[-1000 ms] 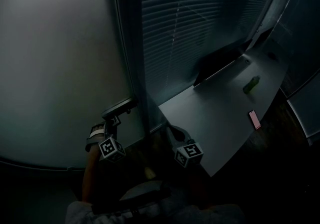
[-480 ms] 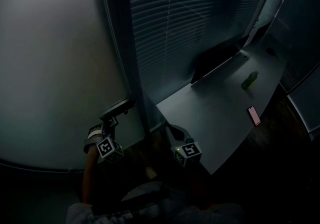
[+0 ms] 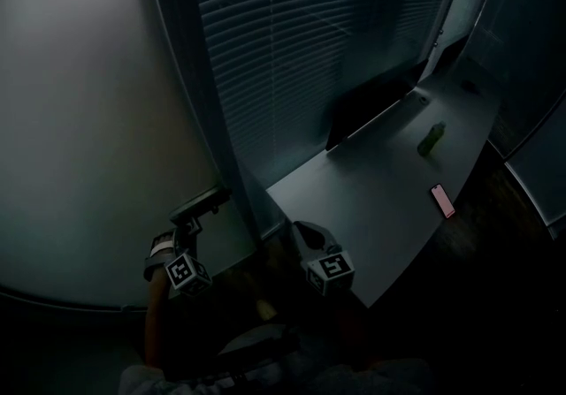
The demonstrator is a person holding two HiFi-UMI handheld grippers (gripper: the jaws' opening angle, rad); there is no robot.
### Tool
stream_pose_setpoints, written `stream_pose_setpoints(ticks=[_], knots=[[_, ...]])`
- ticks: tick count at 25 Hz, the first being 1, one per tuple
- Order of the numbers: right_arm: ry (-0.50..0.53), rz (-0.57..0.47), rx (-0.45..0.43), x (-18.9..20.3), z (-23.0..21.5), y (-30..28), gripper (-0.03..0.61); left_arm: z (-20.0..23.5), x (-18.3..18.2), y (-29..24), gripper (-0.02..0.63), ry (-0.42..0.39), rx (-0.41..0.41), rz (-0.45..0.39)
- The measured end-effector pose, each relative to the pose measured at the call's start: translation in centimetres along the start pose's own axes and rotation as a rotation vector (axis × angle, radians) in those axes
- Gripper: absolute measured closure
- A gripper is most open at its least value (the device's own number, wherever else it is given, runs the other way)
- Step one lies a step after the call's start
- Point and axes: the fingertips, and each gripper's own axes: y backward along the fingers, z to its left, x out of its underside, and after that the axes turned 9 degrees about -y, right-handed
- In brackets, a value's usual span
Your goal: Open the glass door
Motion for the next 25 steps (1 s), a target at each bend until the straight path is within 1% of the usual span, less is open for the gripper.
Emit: stream_pose_setpoints(ticks=[4,9,14,19,22,25], knots=[[0.007,0.008,-0.019,0.3,0.0,0.9,0.575,-0.4,-0.6,0.7,0.551,-0.015,-0.022,0.012],[0.007,0.018,-0.044,0.5,0.3,2.3,0.577,-1.3,-0.8,1.8,0.549,-0.022,-0.032,0.048],[0.01,0.019,-0.054,0.8,0.2,3.9,0.577,-3.2,-1.0,2.9,0.549,-0.014,-0.018,0.065],[0.008,0.015,-0.058,0.8,0.2,5.4,0.575,-4.4,-1.1,4.2,0.549,-0.035,-0.025,0.075],[0.005,0.012,-0.064,0.9,0.2,6.2,0.577,-5.2,-1.4,5.1,0.548,-0.023,0.001,0.08],[0.008,0.019,-0.071,1.3,0.3,7.3,0.577,-5.8,-1.7,6.0,0.544,-0.021,-0.007,0.084]])
